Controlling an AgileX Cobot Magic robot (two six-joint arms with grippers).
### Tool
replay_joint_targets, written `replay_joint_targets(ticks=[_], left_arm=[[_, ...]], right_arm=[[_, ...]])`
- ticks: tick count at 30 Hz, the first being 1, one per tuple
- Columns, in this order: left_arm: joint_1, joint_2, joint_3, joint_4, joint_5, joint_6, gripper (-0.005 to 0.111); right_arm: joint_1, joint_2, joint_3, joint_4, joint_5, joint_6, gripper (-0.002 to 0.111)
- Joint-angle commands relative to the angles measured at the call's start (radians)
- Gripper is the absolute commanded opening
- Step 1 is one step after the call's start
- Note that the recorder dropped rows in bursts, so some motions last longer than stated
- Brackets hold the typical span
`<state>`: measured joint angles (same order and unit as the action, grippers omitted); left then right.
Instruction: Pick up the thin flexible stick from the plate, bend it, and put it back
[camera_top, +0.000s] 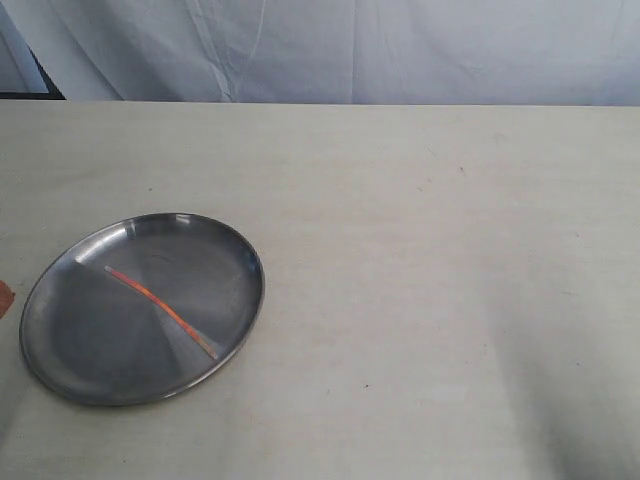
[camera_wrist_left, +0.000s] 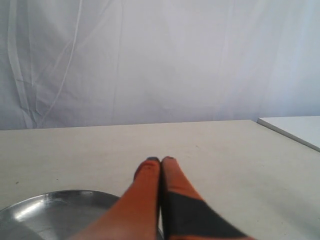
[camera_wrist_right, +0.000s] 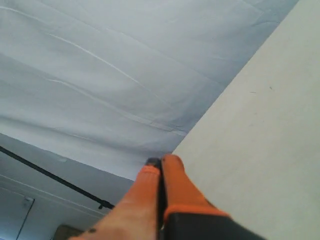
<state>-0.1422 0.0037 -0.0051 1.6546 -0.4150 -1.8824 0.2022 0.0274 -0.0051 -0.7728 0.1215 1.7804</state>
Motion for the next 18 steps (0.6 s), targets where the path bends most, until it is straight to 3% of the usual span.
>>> replay_joint_targets(ticks=[1, 4, 6, 14, 18], left_arm=[[0.000, -0.004, 0.005, 0.002, -0.009, 0.002, 0.000], [0.000, -0.004, 0.005, 0.002, -0.009, 0.002, 0.000], [0.000, -0.004, 0.005, 0.002, -0.009, 0.002, 0.000], [0.000, -0.004, 0.005, 0.002, -0.009, 0.002, 0.000], [0.000, -0.004, 0.005, 0.002, -0.009, 0.002, 0.000]], right_arm=[[-0.008, -0.005, 0.005, 0.375, 0.032, -0.520, 0.000], [-0.008, -0.005, 0.005, 0.569, 0.015, -0.933, 0.000], [-0.008, -0.005, 0.005, 0.622, -0.018, -1.069, 0.000], [-0.011, -0.011, 0.005, 0.612, -0.048, -1.195, 0.000], [-0.091, -0.027, 0.005, 0.587, -0.032, -1.213, 0.000]])
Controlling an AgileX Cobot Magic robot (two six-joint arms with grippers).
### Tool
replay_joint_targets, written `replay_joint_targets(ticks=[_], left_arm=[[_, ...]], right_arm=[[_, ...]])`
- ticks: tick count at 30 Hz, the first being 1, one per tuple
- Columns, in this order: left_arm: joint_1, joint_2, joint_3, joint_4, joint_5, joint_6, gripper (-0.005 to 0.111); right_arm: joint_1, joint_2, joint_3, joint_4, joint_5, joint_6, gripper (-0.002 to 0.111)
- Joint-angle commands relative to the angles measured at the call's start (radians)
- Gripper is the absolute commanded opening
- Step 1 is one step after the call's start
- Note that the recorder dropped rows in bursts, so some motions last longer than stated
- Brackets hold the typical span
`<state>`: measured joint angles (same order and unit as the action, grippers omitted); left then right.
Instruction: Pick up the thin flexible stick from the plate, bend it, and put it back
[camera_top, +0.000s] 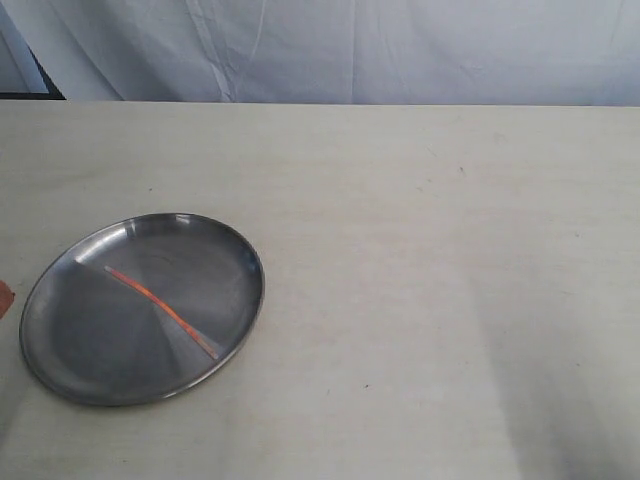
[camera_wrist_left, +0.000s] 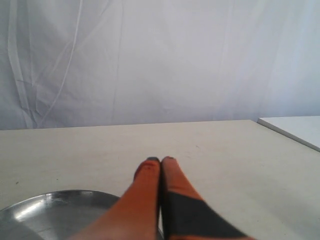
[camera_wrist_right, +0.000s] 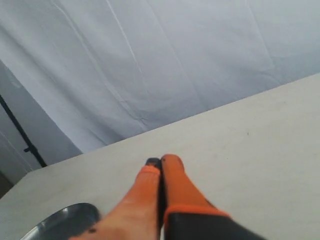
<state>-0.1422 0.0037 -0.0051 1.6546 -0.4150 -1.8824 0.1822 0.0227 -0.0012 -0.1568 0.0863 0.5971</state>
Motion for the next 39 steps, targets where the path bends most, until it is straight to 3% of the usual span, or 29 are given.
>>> replay_joint_targets(ticks=[1, 8, 39], left_arm=[[0.000, -0.004, 0.005, 0.002, -0.009, 0.002, 0.000], [0.000, -0.004, 0.005, 0.002, -0.009, 0.002, 0.000], [0.000, -0.004, 0.005, 0.002, -0.008, 0.002, 0.000]], right_arm=[[-0.091, -0.023, 0.001, -0.029, 0.013, -0.029, 0.000], [-0.210, -0.023, 0.001, -0.034, 0.038, -0.029, 0.000], [-0.212, -0.023, 0.001, -0.034, 0.038, -0.029, 0.000]])
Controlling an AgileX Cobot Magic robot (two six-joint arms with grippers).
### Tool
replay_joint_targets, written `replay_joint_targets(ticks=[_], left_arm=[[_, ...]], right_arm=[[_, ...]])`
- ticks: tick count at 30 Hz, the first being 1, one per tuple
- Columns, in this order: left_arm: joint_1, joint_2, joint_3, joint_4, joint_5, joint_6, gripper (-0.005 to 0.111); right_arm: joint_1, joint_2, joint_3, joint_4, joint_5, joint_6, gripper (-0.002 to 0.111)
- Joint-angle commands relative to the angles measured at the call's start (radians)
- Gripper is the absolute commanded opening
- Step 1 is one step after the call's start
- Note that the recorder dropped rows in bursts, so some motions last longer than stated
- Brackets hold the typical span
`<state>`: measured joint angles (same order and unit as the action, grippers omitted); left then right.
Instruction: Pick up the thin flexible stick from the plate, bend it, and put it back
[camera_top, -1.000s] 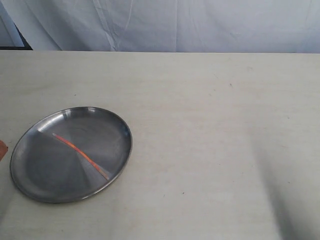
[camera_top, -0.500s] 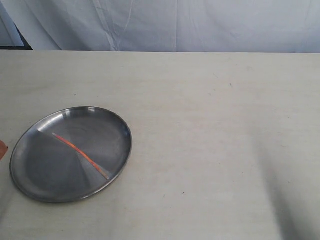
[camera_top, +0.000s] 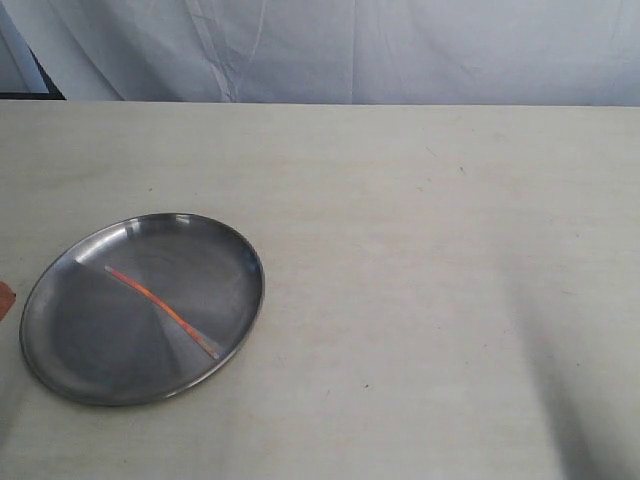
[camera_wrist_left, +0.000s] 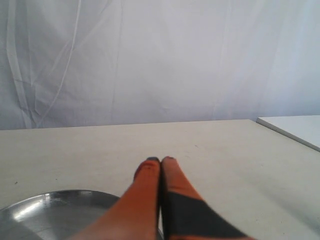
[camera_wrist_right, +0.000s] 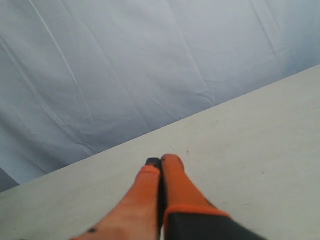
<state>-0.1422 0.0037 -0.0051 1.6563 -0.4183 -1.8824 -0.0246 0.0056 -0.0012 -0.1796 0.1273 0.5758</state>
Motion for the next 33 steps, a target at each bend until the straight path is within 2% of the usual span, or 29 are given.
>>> replay_joint_targets(ticks=[1, 33], left_arm=[[0.000, -0.004, 0.005, 0.000, -0.005, 0.002, 0.000], [0.000, -0.004, 0.005, 0.000, -0.005, 0.002, 0.000]], right_arm=[[-0.005, -0.006, 0.001, -0.011, -0.003, -0.008, 0.000], [-0.005, -0.006, 0.001, 0.003, -0.004, -0.008, 0.000]])
